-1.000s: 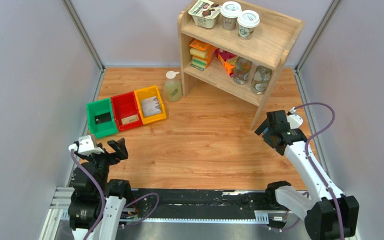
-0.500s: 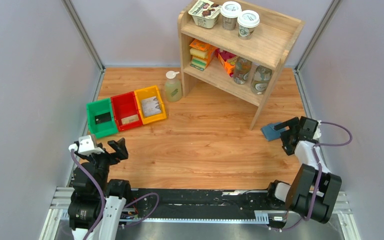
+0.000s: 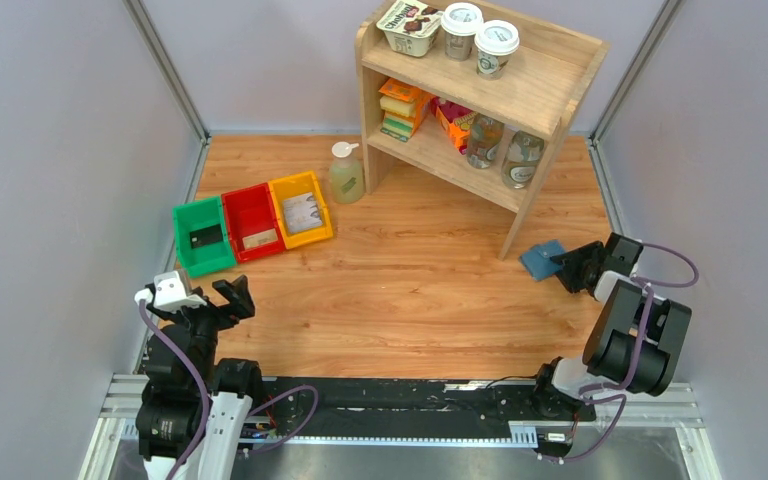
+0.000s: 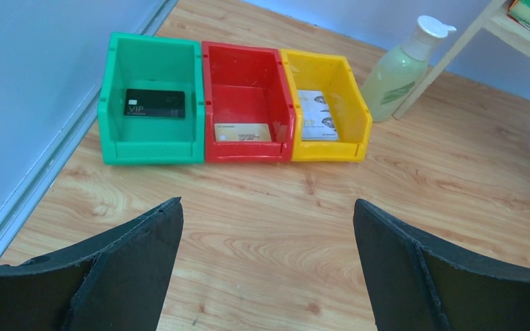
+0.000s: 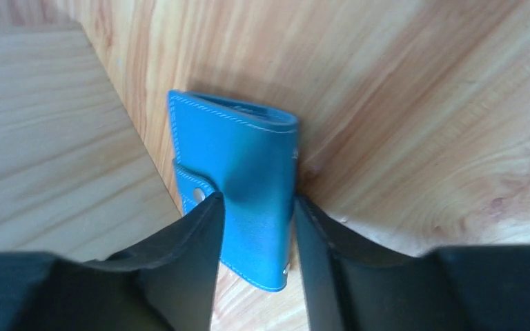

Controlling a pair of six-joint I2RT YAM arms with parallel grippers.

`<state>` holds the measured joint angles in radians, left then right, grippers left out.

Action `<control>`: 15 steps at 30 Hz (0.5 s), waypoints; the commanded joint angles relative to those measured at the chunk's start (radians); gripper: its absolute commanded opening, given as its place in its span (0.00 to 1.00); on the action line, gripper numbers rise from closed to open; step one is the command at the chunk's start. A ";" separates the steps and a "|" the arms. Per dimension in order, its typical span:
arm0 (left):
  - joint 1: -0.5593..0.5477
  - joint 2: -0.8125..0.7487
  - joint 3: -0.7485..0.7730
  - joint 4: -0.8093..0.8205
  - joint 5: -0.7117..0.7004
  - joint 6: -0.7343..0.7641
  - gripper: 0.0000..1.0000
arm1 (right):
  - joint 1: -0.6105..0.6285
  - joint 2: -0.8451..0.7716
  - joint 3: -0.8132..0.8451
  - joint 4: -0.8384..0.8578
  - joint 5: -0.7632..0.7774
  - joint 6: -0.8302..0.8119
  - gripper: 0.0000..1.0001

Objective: Take the credit cards out of the card holder
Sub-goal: Move the card holder to the center of the board.

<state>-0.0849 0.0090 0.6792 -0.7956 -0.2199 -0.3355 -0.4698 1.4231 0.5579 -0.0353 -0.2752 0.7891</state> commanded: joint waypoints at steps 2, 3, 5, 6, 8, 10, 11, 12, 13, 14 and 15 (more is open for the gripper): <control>-0.003 -0.044 0.003 0.009 -0.013 -0.002 1.00 | -0.023 0.048 -0.012 -0.009 -0.012 -0.001 0.30; -0.004 -0.041 0.002 0.016 -0.001 0.003 1.00 | -0.024 0.046 -0.009 -0.032 -0.010 -0.005 0.23; -0.003 -0.038 -0.003 0.028 0.033 0.012 1.00 | -0.024 0.031 -0.006 -0.078 -0.009 -0.017 0.11; -0.004 -0.034 -0.003 0.036 0.045 0.010 1.00 | -0.024 0.017 -0.007 -0.099 -0.009 -0.025 0.04; -0.004 -0.020 -0.001 0.051 0.092 0.001 1.00 | -0.024 -0.019 -0.022 -0.135 -0.007 -0.030 0.00; -0.004 0.049 -0.004 0.067 0.157 -0.016 1.00 | -0.024 -0.064 -0.048 -0.170 -0.018 -0.030 0.00; -0.004 0.066 -0.004 0.071 0.200 -0.031 1.00 | -0.024 -0.085 -0.071 -0.196 -0.024 -0.027 0.00; -0.003 0.112 -0.006 0.082 0.241 -0.040 1.00 | -0.023 -0.113 -0.090 -0.215 -0.030 -0.025 0.00; -0.003 0.141 -0.007 0.085 0.264 -0.052 1.00 | -0.023 -0.143 -0.113 -0.236 -0.039 -0.025 0.00; -0.004 0.193 -0.007 0.093 0.322 -0.054 1.00 | -0.021 -0.173 -0.136 -0.253 -0.048 -0.024 0.00; -0.003 0.230 -0.006 0.095 0.347 -0.047 1.00 | -0.018 -0.208 -0.157 -0.273 -0.062 -0.027 0.00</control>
<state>-0.0849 0.0978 0.6792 -0.7540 -0.0494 -0.3569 -0.4942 1.3083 0.4812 -0.1406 -0.3107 0.7887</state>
